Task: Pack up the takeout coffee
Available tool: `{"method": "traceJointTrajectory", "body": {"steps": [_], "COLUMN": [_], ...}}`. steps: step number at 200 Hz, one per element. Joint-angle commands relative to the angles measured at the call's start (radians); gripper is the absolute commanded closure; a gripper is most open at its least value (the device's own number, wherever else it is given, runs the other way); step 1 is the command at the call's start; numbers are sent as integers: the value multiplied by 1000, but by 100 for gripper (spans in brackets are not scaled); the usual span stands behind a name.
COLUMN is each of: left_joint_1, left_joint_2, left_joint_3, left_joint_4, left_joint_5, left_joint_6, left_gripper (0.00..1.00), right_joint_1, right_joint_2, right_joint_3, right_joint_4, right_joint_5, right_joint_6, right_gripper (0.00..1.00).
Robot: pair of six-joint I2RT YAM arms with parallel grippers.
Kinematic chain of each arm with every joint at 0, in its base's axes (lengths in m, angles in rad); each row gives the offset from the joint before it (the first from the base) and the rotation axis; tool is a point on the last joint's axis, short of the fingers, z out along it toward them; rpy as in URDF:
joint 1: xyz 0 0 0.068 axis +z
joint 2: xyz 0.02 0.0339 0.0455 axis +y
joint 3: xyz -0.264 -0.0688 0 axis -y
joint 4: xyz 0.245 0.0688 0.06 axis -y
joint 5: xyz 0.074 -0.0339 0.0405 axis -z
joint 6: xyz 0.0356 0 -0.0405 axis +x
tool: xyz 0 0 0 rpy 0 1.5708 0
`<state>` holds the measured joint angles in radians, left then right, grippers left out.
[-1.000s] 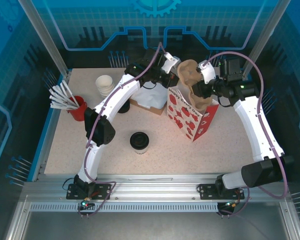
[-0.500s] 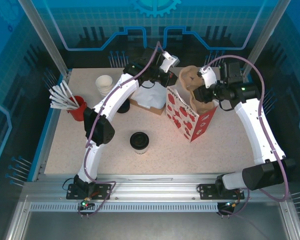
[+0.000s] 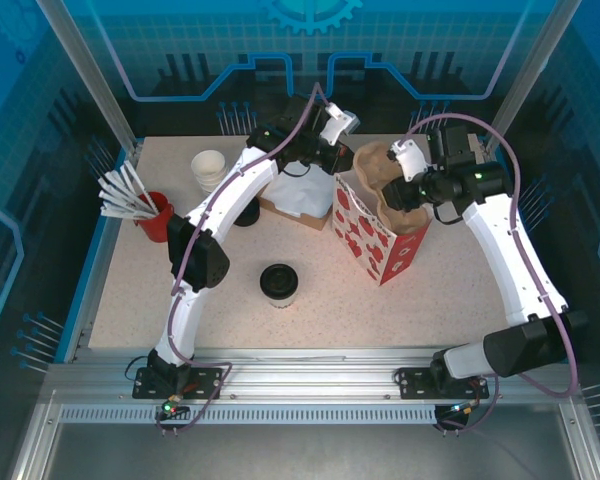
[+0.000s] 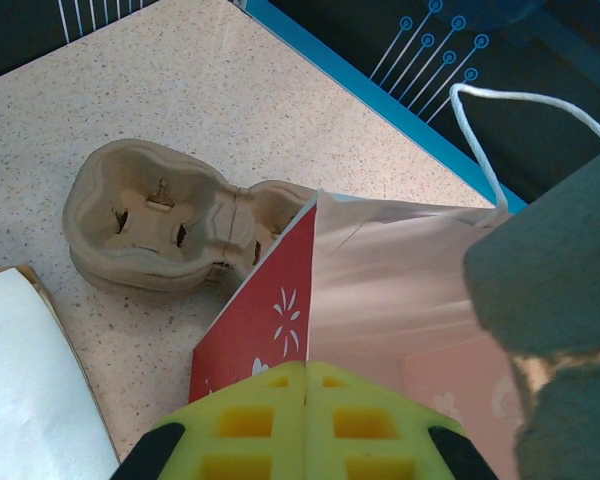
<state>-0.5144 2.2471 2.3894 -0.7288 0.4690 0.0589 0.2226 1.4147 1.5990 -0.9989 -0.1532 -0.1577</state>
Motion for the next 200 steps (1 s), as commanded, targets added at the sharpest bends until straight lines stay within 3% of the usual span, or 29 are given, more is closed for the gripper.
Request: {"method": "traceJointTrajectory", "body": {"steps": [1, 70, 200], "left_joint_1": [6, 7, 27], "left_joint_2": [-27, -28, -34], "left_joint_3": [15, 12, 13], "left_joint_4": [2, 5, 11], "left_joint_5": [15, 7, 4], "left_joint_6": [7, 10, 7], "left_gripper": [100, 100, 87], "right_joint_1": [15, 30, 64], "right_joint_2": [22, 50, 85], "right_joint_3": [36, 58, 92], "right_joint_4": [-69, -118, -176], "right_joint_5": [37, 86, 137], "right_joint_6": [7, 2, -14], "right_gripper": [70, 70, 70]}}
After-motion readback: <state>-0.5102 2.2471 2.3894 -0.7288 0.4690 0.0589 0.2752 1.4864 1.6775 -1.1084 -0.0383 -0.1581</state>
